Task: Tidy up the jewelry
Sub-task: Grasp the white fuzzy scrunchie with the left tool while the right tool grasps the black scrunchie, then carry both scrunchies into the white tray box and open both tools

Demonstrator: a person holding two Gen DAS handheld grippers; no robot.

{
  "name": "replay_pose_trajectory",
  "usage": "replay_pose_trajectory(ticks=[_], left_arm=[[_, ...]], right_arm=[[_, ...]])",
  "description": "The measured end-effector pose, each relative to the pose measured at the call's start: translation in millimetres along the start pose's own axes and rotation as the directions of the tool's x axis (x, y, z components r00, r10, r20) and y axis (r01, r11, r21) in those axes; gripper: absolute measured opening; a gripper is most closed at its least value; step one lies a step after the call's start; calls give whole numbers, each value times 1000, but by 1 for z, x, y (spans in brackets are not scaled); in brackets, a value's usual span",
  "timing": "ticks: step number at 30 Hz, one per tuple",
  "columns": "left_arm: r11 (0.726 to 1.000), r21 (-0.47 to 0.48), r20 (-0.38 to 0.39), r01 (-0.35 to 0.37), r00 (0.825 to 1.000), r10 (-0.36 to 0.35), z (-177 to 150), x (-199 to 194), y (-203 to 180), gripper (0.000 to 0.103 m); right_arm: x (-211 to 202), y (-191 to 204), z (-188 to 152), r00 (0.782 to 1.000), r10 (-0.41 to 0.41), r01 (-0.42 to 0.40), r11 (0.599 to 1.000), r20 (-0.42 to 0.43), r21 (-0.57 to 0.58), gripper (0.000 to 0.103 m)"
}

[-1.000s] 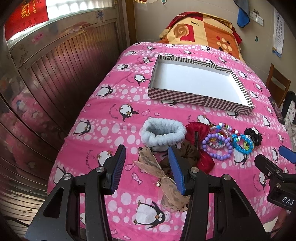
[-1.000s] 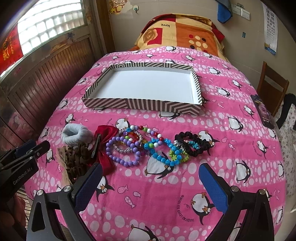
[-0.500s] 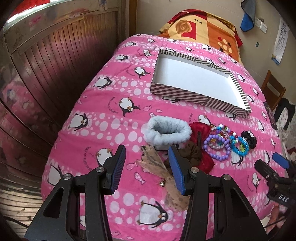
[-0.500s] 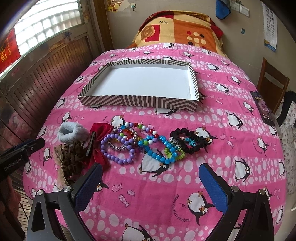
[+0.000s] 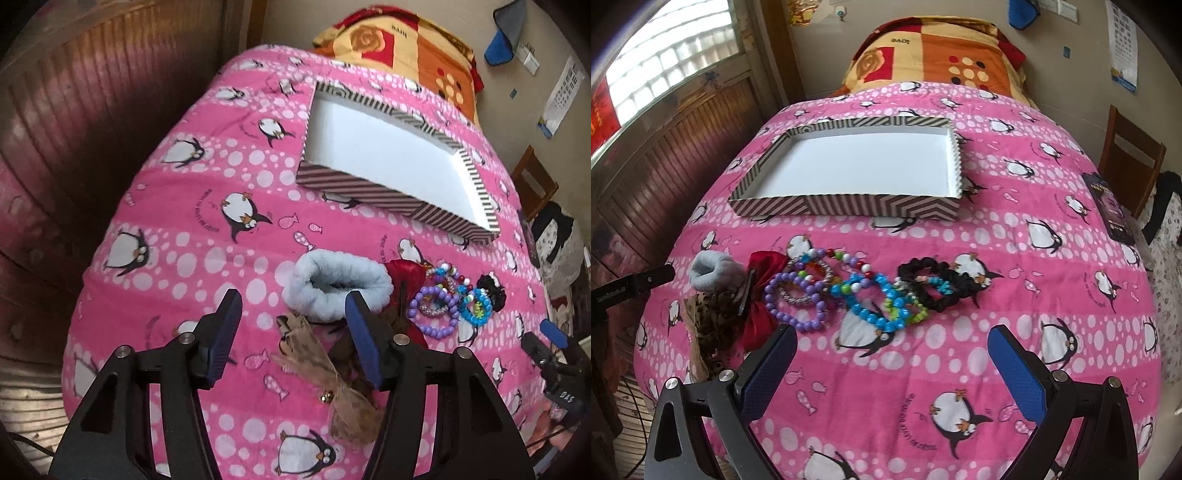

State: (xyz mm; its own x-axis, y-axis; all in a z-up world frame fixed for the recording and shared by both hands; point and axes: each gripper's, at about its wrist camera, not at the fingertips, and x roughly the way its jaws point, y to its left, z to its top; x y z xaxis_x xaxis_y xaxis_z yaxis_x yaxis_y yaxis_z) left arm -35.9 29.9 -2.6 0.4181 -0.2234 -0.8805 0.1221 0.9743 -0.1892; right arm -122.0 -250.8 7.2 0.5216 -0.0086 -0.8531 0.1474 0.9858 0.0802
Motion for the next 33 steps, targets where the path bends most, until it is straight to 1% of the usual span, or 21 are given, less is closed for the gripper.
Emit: replay_pose_trajectory(ticks=[3,7,8,10,11,12,13,14,15,17,20,22,23,24,25,26,27,28,29,30,33], left_arm=[[1000,7,-25,-1,1000,2,6,12,-2,58],[999,23,-44,-36,998,37,12,26,-4,58],[999,28,-51,-42,998,43,13,30,-4,58],[998,40,-70,-47,996,50,15,36,-5,58],[998,45,-76,-47,996,51,16,39,-6,58],[998,48,-81,-51,995,55,17,41,-6,58],[997,49,-86,-56,994,60,18,44,-6,58],[997,50,-91,-57,994,61,18,47,-7,58],[997,50,-93,-57,994,61,19,49,-7,58],[997,51,-93,-55,994,60,20,51,-8,58],[997,53,-96,-49,994,54,22,55,-9,58],[998,48,-104,-39,994,44,22,57,-9,57],[999,44,-103,-30,994,35,22,57,-9,54],[999,41,-102,-21,994,25,23,58,-9,47],[999,42,-104,-15,994,19,23,59,-9,43],[999,46,-105,-9,994,14,22,59,-10,34],[999,54,-104,-2,995,8,21,59,-12,26],[998,66,-101,-6,995,12,21,60,-13,24],[997,75,-97,-14,995,21,20,60,-15,18],[996,82,-91,-25,995,32,20,60,-16,13],[998,64,-73,-1,997,6,22,53,-13,11]], right_arm=[[2,-6,3,1000,0,0,1000,-5,1,100],[6,-14,8,1000,-10,10,1000,-10,0,98],[7,-16,8,1000,-16,16,1000,-10,-4,96],[10,-22,12,1000,-28,28,1000,-12,-8,89],[13,-27,15,1000,-26,26,1000,-16,-3,83],[15,-30,18,1000,-15,15,1000,-21,6,78],[18,-33,20,1000,2,-2,1000,-28,15,75],[20,-34,22,999,16,-16,1000,-34,18,70],[24,-34,23,998,35,-35,999,-42,14,62],[32,-28,25,996,61,-61,998,-58,-12,52],[47,-19,28,995,63,-67,996,-81,-54,37],[57,-17,29,992,73,-80,995,-102,-65,33],[61,-18,29,991,73,-80,995,-110,-67,32],[65,-19,28,990,76,-84,994,-118,-66,29],[68,-21,28,988,85,-93,994,-125,-62,28],[71,-23,28,986,100,-108,993,-134,-55,23],[73,-24,27,984,111,-119,991,-141,-52,15],[75,-24,26,983,115,-124,991,-145,-53,10],[76,-25,25,982,120,-129,990,-148,-51,5],[76,-26,25,982,123,-131,990,-146,-45,5],[64,-30,28,984,140,-144,989,-106,-29,4]])
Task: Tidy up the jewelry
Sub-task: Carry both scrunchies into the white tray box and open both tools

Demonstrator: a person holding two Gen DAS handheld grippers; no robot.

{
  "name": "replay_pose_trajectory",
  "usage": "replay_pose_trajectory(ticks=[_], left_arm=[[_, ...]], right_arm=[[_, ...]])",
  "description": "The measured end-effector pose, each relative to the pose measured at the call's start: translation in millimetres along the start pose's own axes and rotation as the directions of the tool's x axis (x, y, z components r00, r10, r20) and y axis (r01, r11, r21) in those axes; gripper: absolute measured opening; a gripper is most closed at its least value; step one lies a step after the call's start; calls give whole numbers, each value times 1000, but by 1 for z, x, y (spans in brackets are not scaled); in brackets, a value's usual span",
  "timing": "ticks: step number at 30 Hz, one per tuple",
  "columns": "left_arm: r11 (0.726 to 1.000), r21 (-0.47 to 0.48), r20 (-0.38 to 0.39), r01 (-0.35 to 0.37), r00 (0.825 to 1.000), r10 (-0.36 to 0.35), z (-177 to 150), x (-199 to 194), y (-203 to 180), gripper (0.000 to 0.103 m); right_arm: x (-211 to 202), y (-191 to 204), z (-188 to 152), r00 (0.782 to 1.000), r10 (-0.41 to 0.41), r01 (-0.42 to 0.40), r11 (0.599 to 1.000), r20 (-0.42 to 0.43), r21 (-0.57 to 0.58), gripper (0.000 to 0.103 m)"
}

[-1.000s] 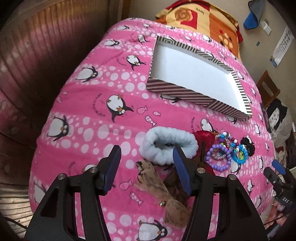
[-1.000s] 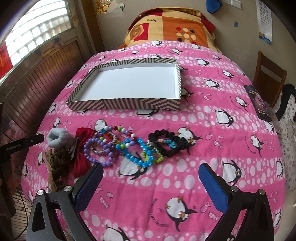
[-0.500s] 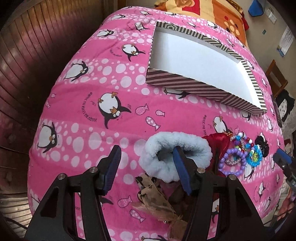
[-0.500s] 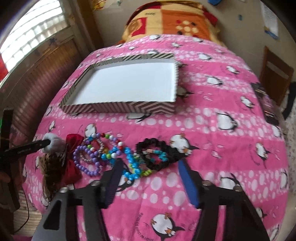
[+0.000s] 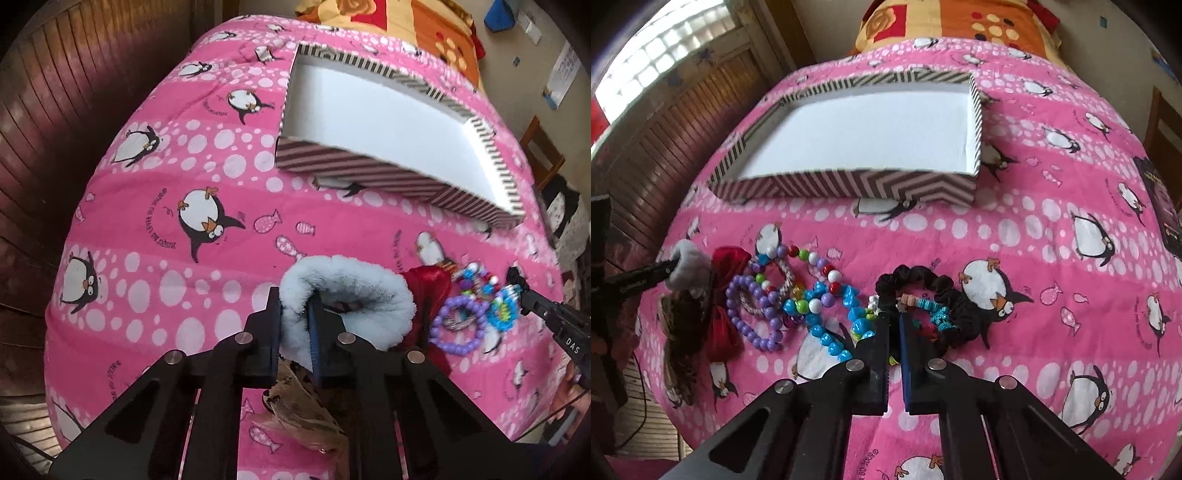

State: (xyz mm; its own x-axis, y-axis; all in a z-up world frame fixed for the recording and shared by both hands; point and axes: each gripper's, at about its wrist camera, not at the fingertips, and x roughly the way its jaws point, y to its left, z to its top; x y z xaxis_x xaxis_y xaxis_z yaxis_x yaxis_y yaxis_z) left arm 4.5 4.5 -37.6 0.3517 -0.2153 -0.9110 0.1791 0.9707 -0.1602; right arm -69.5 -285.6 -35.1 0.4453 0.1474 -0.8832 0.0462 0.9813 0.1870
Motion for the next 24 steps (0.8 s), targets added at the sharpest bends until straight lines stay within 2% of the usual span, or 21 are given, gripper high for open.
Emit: replay_pose_trajectory(ticks=[12,24], left_arm=[[999,8,106,33,994,-34,23,-46,-6,10],[1000,10,157,12,988,-13,70,-49,-17,11]], right_arm=[[-59,-3,25,987,6,-11,999,161,33,4],[-63,-4,82,970,14,-21,999,244,25,4]])
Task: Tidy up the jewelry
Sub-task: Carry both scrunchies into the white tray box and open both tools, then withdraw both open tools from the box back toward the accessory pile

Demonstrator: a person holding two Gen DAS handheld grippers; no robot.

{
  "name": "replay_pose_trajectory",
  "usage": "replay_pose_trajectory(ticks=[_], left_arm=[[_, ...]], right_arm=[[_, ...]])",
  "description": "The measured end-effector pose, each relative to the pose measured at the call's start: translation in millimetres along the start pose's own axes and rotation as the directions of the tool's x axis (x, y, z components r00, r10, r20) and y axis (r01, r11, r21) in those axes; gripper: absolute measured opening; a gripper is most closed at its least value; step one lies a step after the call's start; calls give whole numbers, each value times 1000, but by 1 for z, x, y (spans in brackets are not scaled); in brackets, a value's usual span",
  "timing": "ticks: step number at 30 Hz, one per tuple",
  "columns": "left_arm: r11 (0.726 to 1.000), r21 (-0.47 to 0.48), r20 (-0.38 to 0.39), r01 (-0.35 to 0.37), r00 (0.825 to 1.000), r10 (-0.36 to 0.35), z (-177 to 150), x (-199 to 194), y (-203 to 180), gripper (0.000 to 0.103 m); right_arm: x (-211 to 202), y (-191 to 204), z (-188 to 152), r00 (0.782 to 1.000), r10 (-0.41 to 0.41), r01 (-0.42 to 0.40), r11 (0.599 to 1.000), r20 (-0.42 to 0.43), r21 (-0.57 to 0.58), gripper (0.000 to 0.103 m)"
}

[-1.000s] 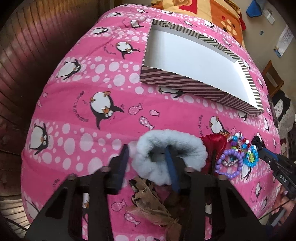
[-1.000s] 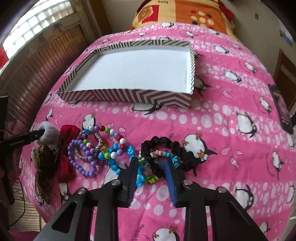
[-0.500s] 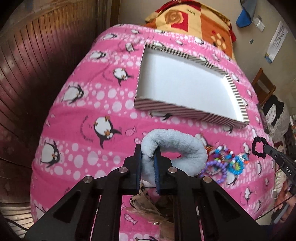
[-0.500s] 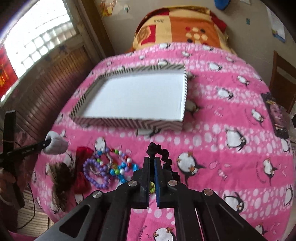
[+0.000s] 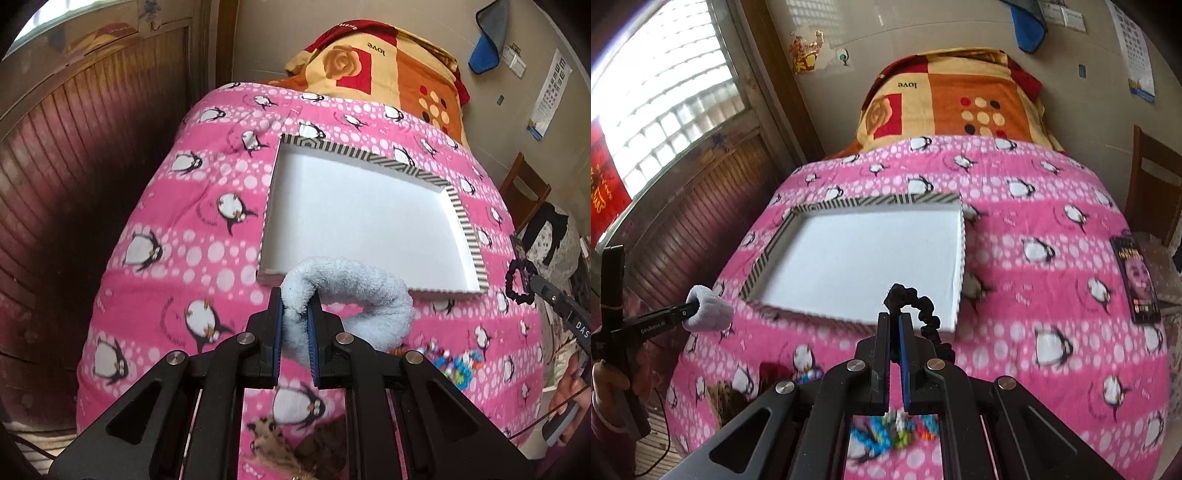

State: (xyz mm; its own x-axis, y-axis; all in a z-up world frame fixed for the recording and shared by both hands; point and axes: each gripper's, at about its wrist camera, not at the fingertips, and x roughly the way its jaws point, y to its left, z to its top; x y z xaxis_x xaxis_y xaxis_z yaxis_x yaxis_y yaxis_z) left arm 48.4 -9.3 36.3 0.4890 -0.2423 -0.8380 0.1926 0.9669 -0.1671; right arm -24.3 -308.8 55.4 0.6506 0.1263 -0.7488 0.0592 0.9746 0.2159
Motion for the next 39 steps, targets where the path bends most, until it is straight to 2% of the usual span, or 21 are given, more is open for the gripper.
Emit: replay_pose_trajectory(ticks=[5,12,17,22,27,31,33,34,35,36,38,39], left_arm=[[1000,3,-6,-24,1000,24,21,19,-7,11],[999,-26,-65,-32,997,30,44,65,-16,11],[997,-35,-111,-68,992,64,54,96,-16,11],[994,-22,-164,-109,981,104,53,121,-16,11],[992,4,-163,-129,978,128,50,126,-19,11],[991,13,-165,-135,977,135,48,124,-19,18],[991,5,-166,-136,977,135,48,122,-18,37],[991,-1,-165,-132,978,130,48,122,-17,41],[993,-9,-161,-119,980,116,47,119,-17,44],[994,-12,-156,-112,982,109,47,117,-18,47],[993,-9,-148,-117,982,115,46,112,-21,51],[993,-6,-141,-115,984,113,46,108,-22,51]], right_arm=[[27,-3,23,1000,-1,0,1000,-16,-19,4],[78,-10,40,995,-21,15,998,-96,-62,4],[118,-18,35,983,-9,-3,998,-183,-65,4],[146,-22,21,964,39,-50,998,-263,-35,4],[160,-27,14,950,91,-88,996,-299,25,4],[157,-30,13,950,105,-95,994,-293,48,7],[150,-29,14,954,113,-105,994,-276,44,8],[145,-28,15,957,115,-108,993,-267,40,8],[142,-26,17,960,112,-106,994,-257,36,13],[138,-26,17,963,104,-99,995,-249,32,24],[133,-27,18,967,94,-90,996,-238,27,37],[131,-27,17,969,82,-79,997,-233,22,37]])
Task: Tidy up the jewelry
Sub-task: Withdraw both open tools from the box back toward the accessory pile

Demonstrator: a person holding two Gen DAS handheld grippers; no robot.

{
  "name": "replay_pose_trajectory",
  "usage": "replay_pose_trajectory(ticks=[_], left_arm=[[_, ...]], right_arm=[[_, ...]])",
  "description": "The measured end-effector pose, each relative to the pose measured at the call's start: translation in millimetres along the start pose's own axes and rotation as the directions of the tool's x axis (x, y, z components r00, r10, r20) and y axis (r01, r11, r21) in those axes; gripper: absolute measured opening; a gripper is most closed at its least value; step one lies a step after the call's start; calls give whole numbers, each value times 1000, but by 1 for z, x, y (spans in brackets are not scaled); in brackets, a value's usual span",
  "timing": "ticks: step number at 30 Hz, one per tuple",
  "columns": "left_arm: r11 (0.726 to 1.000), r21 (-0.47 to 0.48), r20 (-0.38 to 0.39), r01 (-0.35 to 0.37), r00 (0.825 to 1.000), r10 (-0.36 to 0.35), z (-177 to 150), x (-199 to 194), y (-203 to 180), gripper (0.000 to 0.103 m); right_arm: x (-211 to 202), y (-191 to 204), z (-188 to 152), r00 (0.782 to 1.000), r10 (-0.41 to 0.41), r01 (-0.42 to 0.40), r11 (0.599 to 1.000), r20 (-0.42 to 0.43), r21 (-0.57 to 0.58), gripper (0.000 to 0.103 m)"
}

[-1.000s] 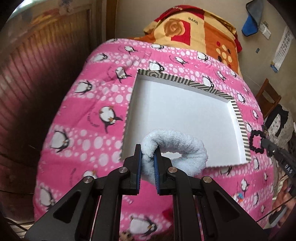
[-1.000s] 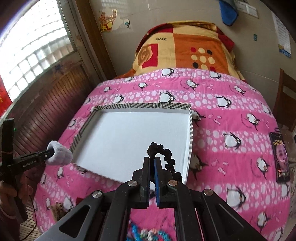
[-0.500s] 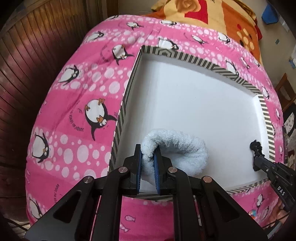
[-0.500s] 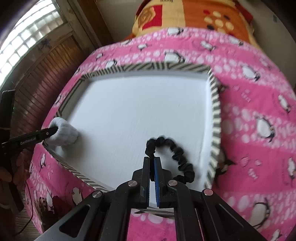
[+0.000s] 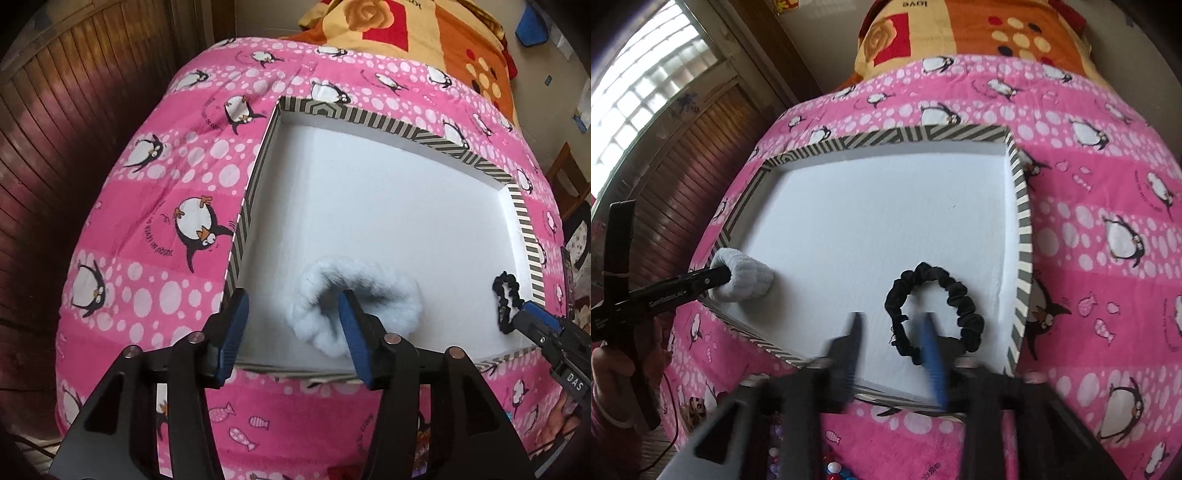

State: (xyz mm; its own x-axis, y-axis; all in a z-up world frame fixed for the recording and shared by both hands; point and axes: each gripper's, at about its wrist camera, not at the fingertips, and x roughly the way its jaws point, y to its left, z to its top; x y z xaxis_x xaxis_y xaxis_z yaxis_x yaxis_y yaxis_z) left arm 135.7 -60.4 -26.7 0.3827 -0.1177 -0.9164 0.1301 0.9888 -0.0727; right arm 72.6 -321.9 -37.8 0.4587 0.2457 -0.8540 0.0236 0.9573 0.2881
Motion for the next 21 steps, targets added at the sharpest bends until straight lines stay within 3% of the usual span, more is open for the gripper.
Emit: replay_pose_trajectory(ticks=[12,21], left_arm=[[999,19,129,-29,991,26,-32,-59,2,51],[999,14,156,-31,987,29,-66,-83,9,51]], right_arm=[[-42,21,-20,997,-37,36,999,68,4,38],[-54,48,-48,997,-38,38,999,67,-5,39]])
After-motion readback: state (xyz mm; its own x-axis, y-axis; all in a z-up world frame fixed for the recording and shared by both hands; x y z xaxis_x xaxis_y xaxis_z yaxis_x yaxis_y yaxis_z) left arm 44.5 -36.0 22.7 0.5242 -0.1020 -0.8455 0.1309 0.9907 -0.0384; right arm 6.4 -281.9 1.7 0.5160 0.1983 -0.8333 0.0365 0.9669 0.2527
